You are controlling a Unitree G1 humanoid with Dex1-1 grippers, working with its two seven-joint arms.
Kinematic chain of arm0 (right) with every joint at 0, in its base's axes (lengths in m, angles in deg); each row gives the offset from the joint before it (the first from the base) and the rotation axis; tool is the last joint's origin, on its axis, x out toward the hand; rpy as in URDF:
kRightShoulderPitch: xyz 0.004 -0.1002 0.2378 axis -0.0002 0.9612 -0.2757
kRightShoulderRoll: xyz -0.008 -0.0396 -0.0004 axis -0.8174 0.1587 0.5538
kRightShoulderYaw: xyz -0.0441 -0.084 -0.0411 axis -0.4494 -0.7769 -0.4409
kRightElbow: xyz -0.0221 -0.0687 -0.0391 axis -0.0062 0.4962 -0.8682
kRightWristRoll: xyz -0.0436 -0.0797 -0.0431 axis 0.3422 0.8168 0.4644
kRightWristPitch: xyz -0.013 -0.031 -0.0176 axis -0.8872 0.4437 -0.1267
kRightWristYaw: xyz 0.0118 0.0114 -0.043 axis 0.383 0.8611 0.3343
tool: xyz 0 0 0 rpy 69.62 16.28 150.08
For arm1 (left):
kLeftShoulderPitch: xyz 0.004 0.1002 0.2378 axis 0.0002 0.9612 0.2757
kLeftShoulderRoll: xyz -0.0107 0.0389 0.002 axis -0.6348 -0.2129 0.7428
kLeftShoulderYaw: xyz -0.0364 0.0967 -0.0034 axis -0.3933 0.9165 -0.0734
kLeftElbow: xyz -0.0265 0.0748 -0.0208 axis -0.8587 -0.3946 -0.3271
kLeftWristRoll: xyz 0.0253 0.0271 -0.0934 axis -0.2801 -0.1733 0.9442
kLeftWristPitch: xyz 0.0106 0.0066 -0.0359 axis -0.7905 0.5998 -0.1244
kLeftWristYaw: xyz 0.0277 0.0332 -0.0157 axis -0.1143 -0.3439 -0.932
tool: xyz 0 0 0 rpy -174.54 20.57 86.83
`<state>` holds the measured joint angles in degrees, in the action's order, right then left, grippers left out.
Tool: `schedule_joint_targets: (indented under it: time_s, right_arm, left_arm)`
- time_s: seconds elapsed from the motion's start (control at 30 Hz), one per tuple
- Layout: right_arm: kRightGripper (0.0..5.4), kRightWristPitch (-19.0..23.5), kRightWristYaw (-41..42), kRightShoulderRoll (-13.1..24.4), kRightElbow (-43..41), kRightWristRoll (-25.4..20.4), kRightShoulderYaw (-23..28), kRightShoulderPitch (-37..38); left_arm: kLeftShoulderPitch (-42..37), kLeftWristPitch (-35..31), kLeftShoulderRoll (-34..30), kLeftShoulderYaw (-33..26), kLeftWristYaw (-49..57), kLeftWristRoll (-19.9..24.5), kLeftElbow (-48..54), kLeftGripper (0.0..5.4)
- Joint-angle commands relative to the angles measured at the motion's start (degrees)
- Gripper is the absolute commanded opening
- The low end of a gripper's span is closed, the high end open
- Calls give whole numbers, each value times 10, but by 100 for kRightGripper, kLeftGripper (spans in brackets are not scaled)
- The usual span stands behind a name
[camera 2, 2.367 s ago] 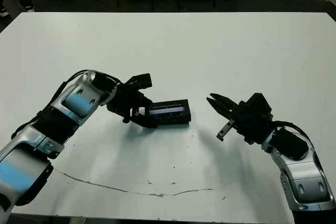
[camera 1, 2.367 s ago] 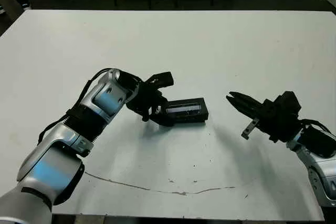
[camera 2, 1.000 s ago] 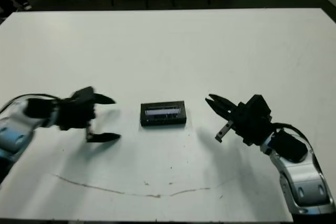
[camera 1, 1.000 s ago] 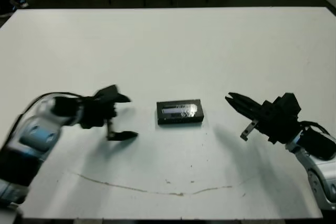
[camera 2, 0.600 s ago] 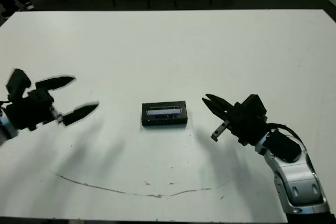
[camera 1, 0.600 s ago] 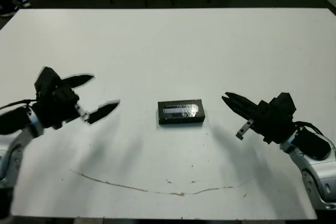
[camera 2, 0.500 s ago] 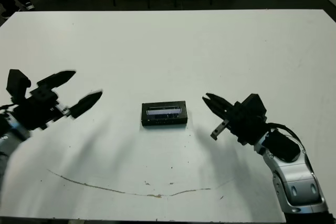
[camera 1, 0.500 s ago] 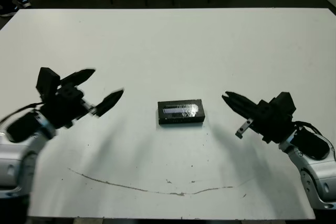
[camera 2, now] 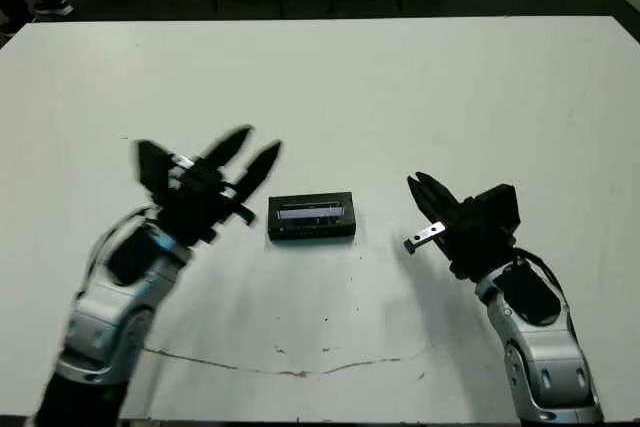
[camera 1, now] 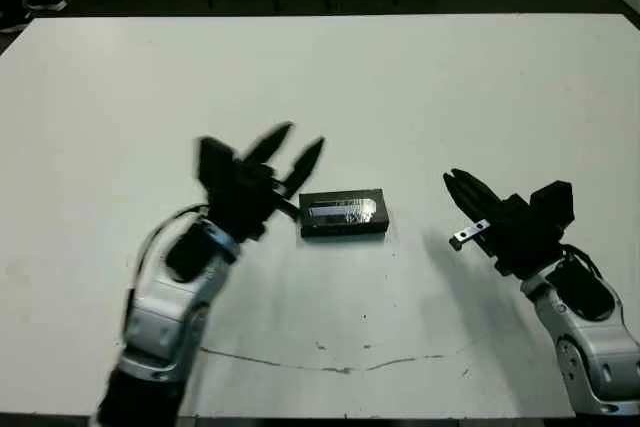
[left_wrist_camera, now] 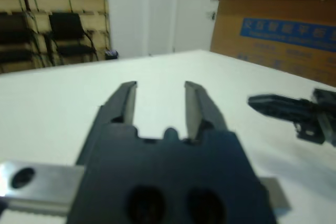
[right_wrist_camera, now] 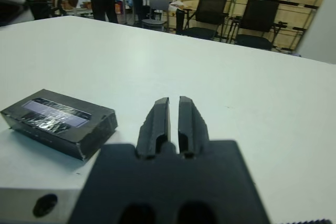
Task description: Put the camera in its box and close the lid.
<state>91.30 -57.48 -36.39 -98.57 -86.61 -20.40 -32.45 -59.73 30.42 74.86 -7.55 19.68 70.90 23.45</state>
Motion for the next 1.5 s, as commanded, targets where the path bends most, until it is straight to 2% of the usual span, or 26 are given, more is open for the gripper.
schedule_joint_targets:
  time_s: [0.03,0.17,0.4,0.67,0.97,1.1,1.27,1.4,1.5]
  right_arm:
    - [0,20,-9,-2,-6,0,5,9]
    - [0,14,-3,-3,-1,-3,6,8]
    - [0,18,-1,-2,-6,-4,5,6]
    - [0,29,-1,-1,-19,-6,5,9]
    - [0,41,0,4,-34,0,-1,14]
    - [0,36,-1,2,-36,2,-1,15]
    - [0,29,3,1,-32,0,4,17]
    - [0,24,-1,-2,-31,6,3,17]
    - [0,4,-6,-8,-29,20,-3,19]
  left_arm:
    - [-6,-36,14,22,22,-22,-34,79]
    - [-6,-62,29,44,34,-34,-60,3]
    - [10,-102,39,79,44,-52,-89,1]
    - [-7,-127,14,90,28,-82,-141,1]
    - [-26,-162,-8,85,-7,-84,-162,1]
    - [-17,-148,-11,60,-21,-67,-151,1]
    - [30,-110,-27,14,-31,-36,-51,1]
    - [71,-26,-37,-29,-40,-12,9,1]
    - [100,46,-35,-85,-27,8,42,1]
